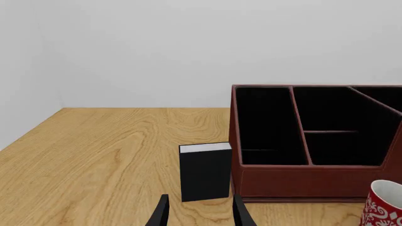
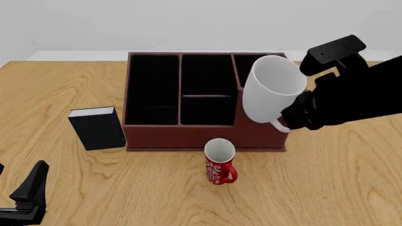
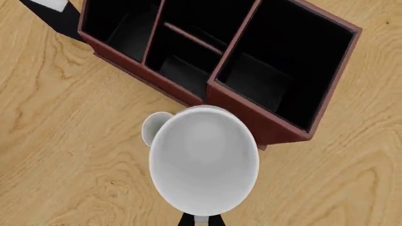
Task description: Pick up the white mug and place it to the right of the caddy.
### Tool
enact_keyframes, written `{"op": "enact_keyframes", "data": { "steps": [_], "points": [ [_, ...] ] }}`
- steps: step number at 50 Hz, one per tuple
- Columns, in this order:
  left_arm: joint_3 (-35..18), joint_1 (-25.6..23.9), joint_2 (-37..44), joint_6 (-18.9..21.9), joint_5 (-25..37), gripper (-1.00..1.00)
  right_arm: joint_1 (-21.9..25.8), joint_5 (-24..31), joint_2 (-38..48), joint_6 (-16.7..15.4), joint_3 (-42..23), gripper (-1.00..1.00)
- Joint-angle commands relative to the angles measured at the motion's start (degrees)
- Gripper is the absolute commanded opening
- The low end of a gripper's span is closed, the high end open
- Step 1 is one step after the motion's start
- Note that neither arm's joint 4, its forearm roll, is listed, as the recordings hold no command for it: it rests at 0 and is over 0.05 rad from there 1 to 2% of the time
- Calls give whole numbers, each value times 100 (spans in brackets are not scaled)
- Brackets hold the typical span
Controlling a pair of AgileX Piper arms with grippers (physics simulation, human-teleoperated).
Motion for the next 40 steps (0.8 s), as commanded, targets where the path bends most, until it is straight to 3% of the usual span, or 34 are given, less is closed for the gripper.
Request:
{"op": "enact_keyframes", "data": {
  "steps": [1,40],
  "points": [
    [0,0,0,0,0,100,-253,23,-347,50,350,-100],
    [0,0,0,0,0,100,-1218,736,-1438,-119,525,-100]
  ]
}}
